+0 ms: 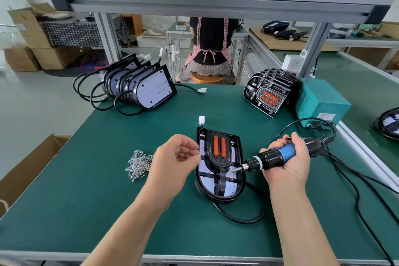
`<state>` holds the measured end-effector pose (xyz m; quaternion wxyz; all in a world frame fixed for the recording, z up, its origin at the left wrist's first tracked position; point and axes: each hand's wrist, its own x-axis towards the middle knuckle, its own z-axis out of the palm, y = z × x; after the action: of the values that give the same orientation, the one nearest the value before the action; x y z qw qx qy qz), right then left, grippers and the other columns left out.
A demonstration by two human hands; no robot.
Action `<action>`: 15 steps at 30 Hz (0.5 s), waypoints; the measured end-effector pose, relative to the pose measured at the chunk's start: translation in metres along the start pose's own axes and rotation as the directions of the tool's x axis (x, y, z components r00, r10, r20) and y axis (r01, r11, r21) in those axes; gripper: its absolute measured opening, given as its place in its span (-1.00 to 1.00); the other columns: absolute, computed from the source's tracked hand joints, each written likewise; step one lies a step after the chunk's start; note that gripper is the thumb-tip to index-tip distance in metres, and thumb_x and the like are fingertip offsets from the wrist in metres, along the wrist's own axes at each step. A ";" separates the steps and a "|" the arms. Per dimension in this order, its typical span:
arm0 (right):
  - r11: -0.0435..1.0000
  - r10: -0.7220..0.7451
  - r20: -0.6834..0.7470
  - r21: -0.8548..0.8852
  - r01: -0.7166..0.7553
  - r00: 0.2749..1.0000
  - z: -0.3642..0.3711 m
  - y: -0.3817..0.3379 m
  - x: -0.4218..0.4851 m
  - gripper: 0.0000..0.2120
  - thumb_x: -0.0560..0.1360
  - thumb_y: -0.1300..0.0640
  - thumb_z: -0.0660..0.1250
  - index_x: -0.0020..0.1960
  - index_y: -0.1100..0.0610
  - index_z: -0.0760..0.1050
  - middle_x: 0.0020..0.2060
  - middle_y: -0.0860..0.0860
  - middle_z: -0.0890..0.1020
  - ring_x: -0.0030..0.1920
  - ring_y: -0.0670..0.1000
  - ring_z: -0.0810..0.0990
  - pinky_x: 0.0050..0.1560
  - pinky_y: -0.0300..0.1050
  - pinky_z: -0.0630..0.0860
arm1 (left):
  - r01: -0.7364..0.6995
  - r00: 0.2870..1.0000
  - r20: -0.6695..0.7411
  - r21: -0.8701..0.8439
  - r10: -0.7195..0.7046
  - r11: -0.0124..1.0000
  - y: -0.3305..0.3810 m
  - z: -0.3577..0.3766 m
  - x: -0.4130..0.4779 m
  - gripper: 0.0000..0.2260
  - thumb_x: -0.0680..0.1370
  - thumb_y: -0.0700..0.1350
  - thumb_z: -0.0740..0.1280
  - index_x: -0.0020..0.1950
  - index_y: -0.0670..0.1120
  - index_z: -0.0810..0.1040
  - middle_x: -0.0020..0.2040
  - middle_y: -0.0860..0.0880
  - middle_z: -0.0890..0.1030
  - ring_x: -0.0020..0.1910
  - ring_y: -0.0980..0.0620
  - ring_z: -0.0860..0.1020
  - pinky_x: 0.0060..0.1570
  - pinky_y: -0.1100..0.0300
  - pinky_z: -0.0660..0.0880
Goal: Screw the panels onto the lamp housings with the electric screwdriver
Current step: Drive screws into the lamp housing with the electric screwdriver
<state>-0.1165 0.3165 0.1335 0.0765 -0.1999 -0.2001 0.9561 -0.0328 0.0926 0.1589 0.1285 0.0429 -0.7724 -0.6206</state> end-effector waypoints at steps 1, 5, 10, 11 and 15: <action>1.000 -0.001 -0.015 0.012 0.001 1.000 0.003 -0.001 -0.002 -0.82 0.54 0.04 0.39 -0.19 0.04 0.45 -0.37 -0.13 0.50 -0.44 -0.14 0.48 -0.19 -0.18 0.34 | -0.011 1.000 0.020 -0.015 0.012 1.000 0.003 0.004 -0.004 -0.76 0.45 -0.41 0.44 -0.12 -0.06 0.60 -0.20 -0.04 0.66 -0.23 0.11 0.56 -0.13 0.34 0.52; 0.990 0.001 -0.095 0.144 0.013 0.995 0.015 -0.005 -0.010 -0.82 0.50 0.12 0.47 -0.14 0.07 0.46 -0.31 -0.11 0.54 -0.39 -0.10 0.51 0.05 -0.23 0.49 | -0.023 0.997 0.070 -0.061 0.027 0.998 0.008 0.018 -0.017 -0.71 0.45 -0.40 0.44 -0.16 0.02 0.62 -0.21 -0.01 0.67 -0.24 0.11 0.56 -0.16 0.36 0.50; 0.984 -0.001 -0.114 0.175 0.021 0.993 0.022 -0.008 -0.017 -0.81 0.49 0.16 0.48 -0.16 0.09 0.46 -0.34 -0.09 0.55 -0.41 -0.09 0.52 -0.20 -0.26 0.53 | -0.005 0.998 0.065 -0.114 0.013 0.993 0.009 0.027 -0.023 -0.68 0.46 -0.40 0.43 -0.15 0.05 0.61 -0.21 0.01 0.67 -0.23 0.12 0.55 -0.15 0.32 0.52; 0.984 -0.002 -0.115 0.177 0.022 0.993 0.023 -0.008 -0.018 -0.81 0.50 0.16 0.48 -0.16 0.09 0.46 -0.34 -0.09 0.55 -0.41 -0.09 0.51 -0.22 -0.26 0.53 | 0.001 0.998 0.065 -0.124 0.007 0.992 0.010 0.028 -0.024 -0.68 0.46 -0.40 0.43 -0.15 0.05 0.61 -0.21 0.01 0.67 -0.24 0.12 0.55 -0.15 0.32 0.53; 0.987 -0.005 -0.121 0.161 0.025 0.993 0.025 -0.007 -0.020 -0.80 0.49 0.17 0.48 -0.17 0.09 0.46 -0.35 -0.08 0.56 -0.44 -0.09 0.52 -0.31 -0.26 0.54 | 0.006 0.998 0.063 -0.144 0.003 0.990 0.012 0.030 -0.025 -0.70 0.47 -0.39 0.44 -0.15 0.04 0.61 -0.19 -0.04 0.67 -0.24 0.13 0.55 -0.13 0.30 0.53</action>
<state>-0.1077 0.3096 0.1645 0.1116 -0.2487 -0.1181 0.9548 -0.0147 0.1298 0.1610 0.1064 0.0144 -0.7291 -0.6759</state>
